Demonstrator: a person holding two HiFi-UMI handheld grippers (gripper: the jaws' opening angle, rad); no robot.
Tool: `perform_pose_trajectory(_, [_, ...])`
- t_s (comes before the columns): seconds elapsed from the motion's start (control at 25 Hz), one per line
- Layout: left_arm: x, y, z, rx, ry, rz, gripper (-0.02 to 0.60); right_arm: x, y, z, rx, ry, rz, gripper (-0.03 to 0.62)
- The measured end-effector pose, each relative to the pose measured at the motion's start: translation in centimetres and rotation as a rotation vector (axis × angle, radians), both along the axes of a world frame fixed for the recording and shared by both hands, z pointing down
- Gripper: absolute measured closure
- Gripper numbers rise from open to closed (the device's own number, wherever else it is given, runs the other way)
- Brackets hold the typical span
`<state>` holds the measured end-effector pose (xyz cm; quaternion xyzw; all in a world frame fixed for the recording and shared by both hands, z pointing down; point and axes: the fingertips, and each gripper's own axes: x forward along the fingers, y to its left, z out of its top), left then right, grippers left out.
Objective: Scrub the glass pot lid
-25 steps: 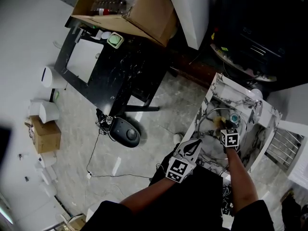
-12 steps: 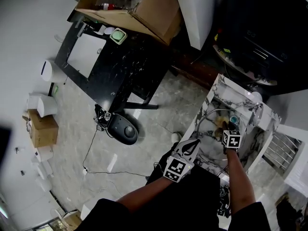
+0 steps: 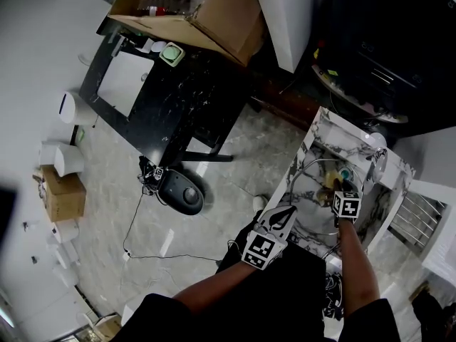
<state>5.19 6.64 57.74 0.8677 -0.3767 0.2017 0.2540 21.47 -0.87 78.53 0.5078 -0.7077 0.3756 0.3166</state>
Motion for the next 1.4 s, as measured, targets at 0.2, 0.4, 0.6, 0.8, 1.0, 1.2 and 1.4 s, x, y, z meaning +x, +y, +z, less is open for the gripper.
perform_pose_trajectory(0.2, [0.3, 0.4, 0.1, 0.001, -0.001, 0.013, 0.566, 1.1, 0.2, 0.1, -0.003, 0.005, 0.029, 0.531])
perform_pose_trajectory(0.4, [0.2, 0.7, 0.2, 0.004, -0.005, 0.012, 0.566, 1.9, 0.4, 0.1, -0.014, 0.037, 0.039, 0.531])
perform_pose_trajectory(0.6, [0.3, 1.1, 0.1, 0.002, -0.002, 0.016, 0.566, 2.8, 0.8, 0.0, -0.032, 0.084, 0.056, 0.531])
perform_pose_trajectory(0.8, [0.5, 1.4, 0.0, 0.007, 0.001, 0.021, 0.566, 4.2, 1.5, -0.1, -0.041, 0.116, 0.084, 0.531])
perform_pose_trajectory(1.0, [0.3, 1.7, -0.1, 0.012, 0.0, 0.019, 0.566, 5.3, 2.4, -0.2, -0.029, 0.149, 0.123, 0.531])
perform_pose_trajectory(1.2, [0.4, 2.1, -0.2, 0.017, 0.0, 0.022, 0.566, 5.7, 2.8, -0.3, -0.024, 0.154, 0.122, 0.531])
perform_pose_trajectory(1.4, [0.5, 2.7, -0.2, 0.021, 0.0, 0.023, 0.566, 5.9, 3.4, -0.3, -0.034, 0.169, 0.079, 0.531])
